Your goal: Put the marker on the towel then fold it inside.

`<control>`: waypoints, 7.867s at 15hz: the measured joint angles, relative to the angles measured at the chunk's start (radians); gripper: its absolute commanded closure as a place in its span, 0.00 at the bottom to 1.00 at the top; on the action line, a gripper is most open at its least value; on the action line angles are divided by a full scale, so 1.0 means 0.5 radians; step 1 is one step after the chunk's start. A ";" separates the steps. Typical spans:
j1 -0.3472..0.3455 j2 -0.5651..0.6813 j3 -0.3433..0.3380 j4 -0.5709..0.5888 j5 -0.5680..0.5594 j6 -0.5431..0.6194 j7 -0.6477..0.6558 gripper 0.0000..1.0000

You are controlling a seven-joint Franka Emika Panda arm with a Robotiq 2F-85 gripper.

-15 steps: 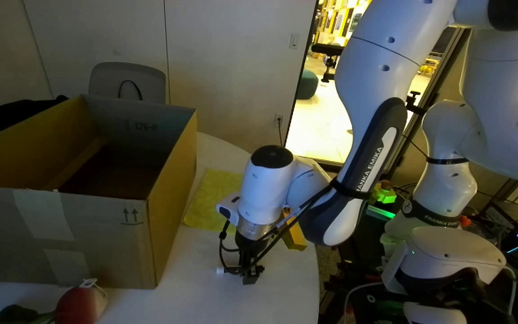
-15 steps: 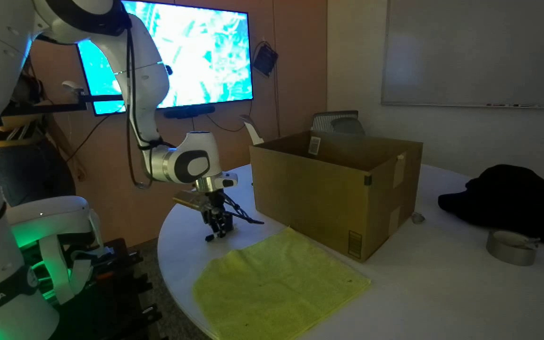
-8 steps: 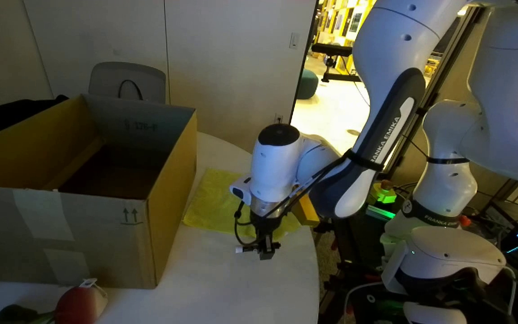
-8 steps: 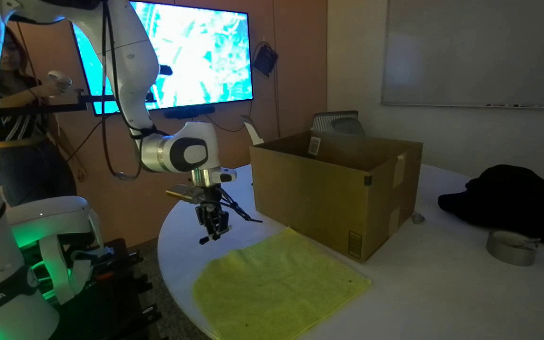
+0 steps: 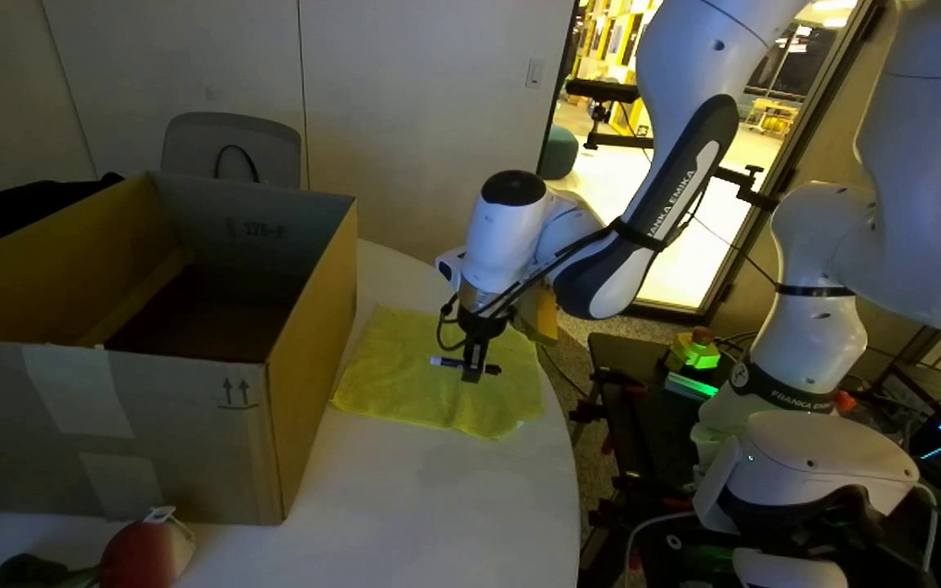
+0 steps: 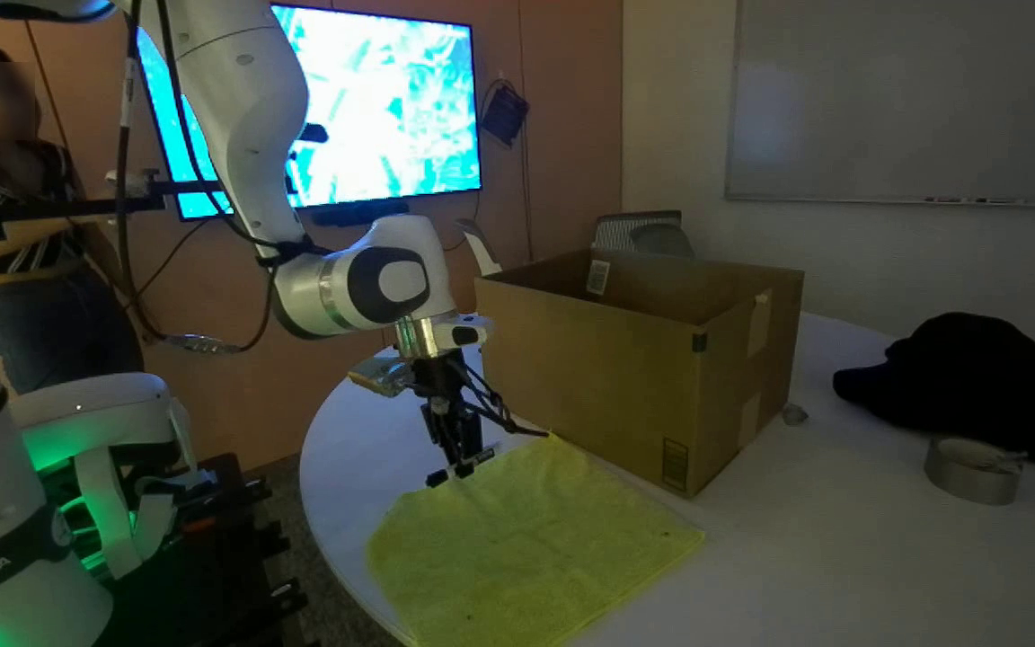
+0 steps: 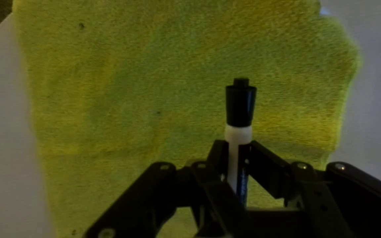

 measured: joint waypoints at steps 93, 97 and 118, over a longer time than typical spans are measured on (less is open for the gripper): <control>-0.065 0.110 -0.042 -0.427 1.622 1.295 -0.581 0.00; -0.157 0.122 0.090 -0.402 1.564 1.211 -0.675 0.00; -0.946 0.615 0.448 0.338 1.028 0.464 -1.029 0.52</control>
